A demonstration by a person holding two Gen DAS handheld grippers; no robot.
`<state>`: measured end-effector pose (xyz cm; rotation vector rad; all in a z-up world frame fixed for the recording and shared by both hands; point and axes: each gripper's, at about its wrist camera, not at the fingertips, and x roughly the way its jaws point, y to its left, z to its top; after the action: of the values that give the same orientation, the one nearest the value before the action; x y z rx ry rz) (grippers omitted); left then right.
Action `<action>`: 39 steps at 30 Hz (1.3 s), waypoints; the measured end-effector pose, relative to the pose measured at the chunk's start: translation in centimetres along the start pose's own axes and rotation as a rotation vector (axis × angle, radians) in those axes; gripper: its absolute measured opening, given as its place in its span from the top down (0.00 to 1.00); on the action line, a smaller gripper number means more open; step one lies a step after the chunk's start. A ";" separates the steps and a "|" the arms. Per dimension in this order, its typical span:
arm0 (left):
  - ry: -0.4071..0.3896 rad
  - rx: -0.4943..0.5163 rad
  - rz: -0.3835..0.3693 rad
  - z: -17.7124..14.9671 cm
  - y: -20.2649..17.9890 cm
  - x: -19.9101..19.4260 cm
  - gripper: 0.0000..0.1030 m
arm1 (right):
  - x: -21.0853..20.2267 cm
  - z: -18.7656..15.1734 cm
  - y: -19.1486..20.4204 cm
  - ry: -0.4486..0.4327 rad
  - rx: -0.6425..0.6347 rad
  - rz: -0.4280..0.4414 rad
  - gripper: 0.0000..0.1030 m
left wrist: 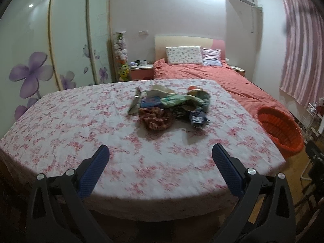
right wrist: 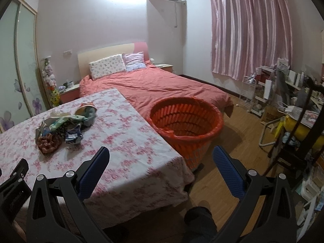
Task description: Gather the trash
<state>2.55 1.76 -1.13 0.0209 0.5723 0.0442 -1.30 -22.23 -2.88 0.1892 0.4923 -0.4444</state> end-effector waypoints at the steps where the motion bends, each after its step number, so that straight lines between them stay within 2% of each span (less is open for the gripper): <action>1: 0.010 -0.013 0.006 0.2 0.6 0.6 0.04 | 0.3 0.0 0.2 0.007 -0.002 0.011 0.02; 11: 0.089 -0.072 0.058 2.3 5.5 7.1 0.04 | 4.2 1.6 3.6 0.081 -0.033 0.147 0.06; 16: 0.113 -0.041 0.056 3.6 6.0 10.8 0.07 | 7.4 3.0 6.5 0.150 -0.050 0.247 0.16; 22: 0.154 -0.058 -0.008 4.8 6.1 15.4 0.14 | 11.3 3.7 11.5 0.242 -0.103 0.358 0.26; 29: 0.204 -0.057 -0.062 5.1 5.5 18.9 0.23 | 15.1 3.1 16.4 0.312 -0.170 0.444 0.27; 35: 0.234 -0.067 -0.072 5.3 5.5 20.4 0.25 | 17.5 2.5 17.8 0.364 -0.192 0.473 0.30; 38: 0.248 -0.074 -0.079 5.4 5.5 20.9 0.26 | 18.4 2.2 18.3 0.394 -0.203 0.482 0.40; 39: 0.252 -0.073 -0.081 5.4 5.4 21.0 0.27 | 18.7 2.0 18.4 0.403 -0.207 0.486 0.47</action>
<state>22.90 8.15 -7.80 -0.0795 0.8223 -0.0113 22.66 -13.30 -9.10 0.1914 0.8562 0.1275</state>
